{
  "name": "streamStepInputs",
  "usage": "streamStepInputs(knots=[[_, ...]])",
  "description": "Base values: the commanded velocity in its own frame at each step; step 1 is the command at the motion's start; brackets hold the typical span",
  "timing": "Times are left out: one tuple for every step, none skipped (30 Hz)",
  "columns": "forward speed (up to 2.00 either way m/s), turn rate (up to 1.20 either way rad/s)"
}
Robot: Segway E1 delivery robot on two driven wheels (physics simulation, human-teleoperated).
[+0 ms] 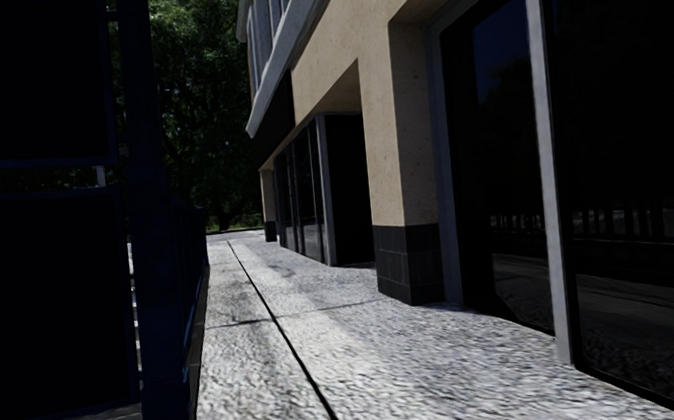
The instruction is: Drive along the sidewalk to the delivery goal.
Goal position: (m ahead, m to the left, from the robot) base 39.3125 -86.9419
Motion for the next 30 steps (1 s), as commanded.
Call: streamStepInputs(knots=[[1.8,0.0],[1.8,0.0],[1.8,0.06],[1.8,0.15],[1.8,0.2],[1.8,0.21],[1.8,0.21],[1.8,0.21],[1.8,0.21],[1.8,0.21],[1.8,0.25],[1.8,0.29],[1.8,0.31],[1.8,0.31],[1.8,0.31],[1.8,0.31],[1.8,0.32],[1.8,0.32],[1.8,0.32],[1.8,0.32],[1.8,0.32],[1.8,0.33],[1.8,0.34],[1.8,0.34],[1.8,0.34],[1.8,0.34],[1.8,0.34],[1.8,0.34],[1.8,0.34],[1.8,0.34]])
